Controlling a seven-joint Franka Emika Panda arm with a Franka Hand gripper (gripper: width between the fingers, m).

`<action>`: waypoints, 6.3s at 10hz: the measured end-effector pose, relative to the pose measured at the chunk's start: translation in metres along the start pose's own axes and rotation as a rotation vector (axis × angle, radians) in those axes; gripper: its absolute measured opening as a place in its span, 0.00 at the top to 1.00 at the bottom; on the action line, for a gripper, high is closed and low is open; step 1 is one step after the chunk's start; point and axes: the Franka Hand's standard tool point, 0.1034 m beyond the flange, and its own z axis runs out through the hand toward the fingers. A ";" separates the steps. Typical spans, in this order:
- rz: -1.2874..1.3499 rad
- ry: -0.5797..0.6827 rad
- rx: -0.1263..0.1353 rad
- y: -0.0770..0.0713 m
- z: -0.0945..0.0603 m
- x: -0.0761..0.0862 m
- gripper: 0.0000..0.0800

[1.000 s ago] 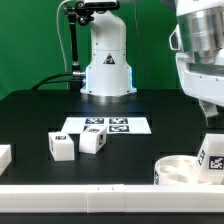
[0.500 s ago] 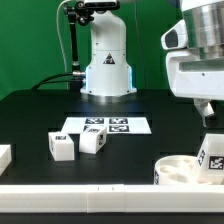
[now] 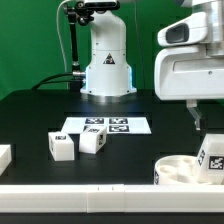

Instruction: Assemble stool

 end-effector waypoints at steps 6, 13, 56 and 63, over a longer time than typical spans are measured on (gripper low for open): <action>-0.521 0.001 -0.014 0.004 0.001 0.002 0.19; -0.961 0.001 -0.039 0.011 0.002 0.007 0.19; 0.085 0.068 -0.063 0.076 0.002 0.016 0.25; -0.011 0.096 -0.072 0.140 -0.009 0.019 0.19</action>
Offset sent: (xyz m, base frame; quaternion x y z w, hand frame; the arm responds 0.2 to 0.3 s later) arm 0.0000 0.0000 0.0000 0.0000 0.0000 -0.1296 0.9916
